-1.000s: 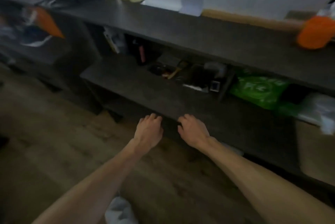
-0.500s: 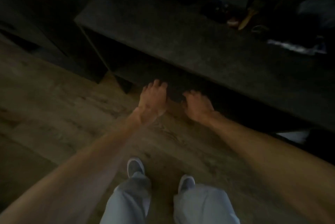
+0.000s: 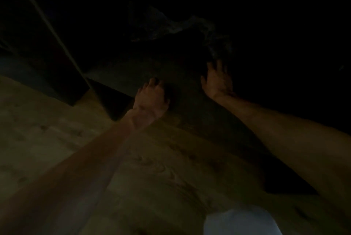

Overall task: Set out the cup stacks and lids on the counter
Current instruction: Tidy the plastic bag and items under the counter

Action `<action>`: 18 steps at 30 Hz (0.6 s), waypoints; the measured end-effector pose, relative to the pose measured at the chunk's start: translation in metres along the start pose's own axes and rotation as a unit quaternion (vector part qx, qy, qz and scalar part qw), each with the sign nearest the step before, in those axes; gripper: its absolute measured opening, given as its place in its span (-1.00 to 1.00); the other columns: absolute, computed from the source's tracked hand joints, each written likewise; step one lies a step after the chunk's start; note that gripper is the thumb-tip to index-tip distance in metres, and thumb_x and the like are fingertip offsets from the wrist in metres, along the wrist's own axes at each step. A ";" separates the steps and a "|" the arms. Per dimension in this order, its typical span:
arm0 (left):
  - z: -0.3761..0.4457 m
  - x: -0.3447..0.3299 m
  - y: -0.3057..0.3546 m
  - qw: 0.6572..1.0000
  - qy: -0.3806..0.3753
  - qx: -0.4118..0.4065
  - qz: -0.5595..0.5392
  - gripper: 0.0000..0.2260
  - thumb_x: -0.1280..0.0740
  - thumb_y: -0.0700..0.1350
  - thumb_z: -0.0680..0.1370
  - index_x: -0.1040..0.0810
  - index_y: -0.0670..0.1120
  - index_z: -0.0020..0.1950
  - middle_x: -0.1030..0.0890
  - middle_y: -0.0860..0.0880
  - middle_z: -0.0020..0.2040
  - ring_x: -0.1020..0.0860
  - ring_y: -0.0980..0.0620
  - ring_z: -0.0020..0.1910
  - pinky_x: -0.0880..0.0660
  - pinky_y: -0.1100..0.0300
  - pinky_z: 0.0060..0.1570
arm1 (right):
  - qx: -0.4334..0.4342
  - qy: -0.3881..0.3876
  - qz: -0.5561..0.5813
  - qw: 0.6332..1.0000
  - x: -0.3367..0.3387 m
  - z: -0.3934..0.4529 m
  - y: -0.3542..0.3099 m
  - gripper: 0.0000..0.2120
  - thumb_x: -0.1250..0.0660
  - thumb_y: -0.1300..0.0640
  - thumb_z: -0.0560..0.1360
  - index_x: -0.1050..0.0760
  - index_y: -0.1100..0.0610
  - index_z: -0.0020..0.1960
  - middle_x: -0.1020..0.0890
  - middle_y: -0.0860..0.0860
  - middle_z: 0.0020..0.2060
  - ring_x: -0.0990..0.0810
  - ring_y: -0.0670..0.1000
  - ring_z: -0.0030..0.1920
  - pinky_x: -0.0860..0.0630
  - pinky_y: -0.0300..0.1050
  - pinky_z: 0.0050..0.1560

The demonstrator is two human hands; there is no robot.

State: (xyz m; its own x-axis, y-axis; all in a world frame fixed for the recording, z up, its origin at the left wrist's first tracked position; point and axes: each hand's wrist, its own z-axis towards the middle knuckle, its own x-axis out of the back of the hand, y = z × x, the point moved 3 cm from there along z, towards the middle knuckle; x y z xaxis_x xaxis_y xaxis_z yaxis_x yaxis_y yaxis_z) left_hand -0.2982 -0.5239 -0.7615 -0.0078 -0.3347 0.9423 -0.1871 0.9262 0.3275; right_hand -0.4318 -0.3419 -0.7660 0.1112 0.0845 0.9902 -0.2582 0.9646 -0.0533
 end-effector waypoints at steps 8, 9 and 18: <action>0.041 -0.008 -0.009 0.997 0.074 -0.032 0.010 -0.52 -0.28 -0.01 0.58 -0.32 -0.13 0.46 -0.37 -0.21 0.36 -0.45 -0.25 0.25 -0.42 -0.08 0.27 | -0.081 -0.038 0.161 0.983 -0.016 0.073 0.026 -0.57 -0.26 0.11 0.62 -0.37 0.22 0.46 -0.41 0.24 0.43 -0.40 0.27 0.41 -0.36 0.09 0.41; 0.047 -0.007 -0.007 0.997 0.071 -0.027 0.008 -0.50 -0.29 -0.02 0.58 -0.30 -0.14 0.47 -0.35 -0.21 0.37 -0.45 -0.25 0.26 -0.42 -0.07 0.26 | -0.051 -0.042 0.182 0.981 -0.016 0.070 0.022 -0.62 -0.25 0.14 0.62 -0.43 0.22 0.41 -0.45 0.25 0.39 -0.43 0.27 0.37 -0.38 0.07 0.37; 0.095 0.012 0.005 0.997 0.052 -0.056 0.020 -0.14 -0.40 0.00 0.50 0.09 -0.01 0.62 -0.04 -0.34 0.55 -0.35 -0.40 0.38 -0.37 -0.14 0.34 | 0.446 0.055 0.138 0.883 0.024 -0.066 -0.009 -0.74 -0.17 0.11 0.50 -0.58 0.20 -0.19 -0.58 0.10 -0.21 -0.56 0.07 -0.21 -0.50 -0.05 -0.16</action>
State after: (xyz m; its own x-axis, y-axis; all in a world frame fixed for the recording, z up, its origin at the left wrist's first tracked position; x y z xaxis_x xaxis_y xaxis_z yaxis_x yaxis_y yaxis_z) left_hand -0.3926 -0.5396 -0.7547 0.0902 -0.2835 0.9547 -0.0777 0.9537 0.2906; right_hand -0.3636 -0.3321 -0.7502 0.0063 0.3573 0.9340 -0.9373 0.3276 -0.1189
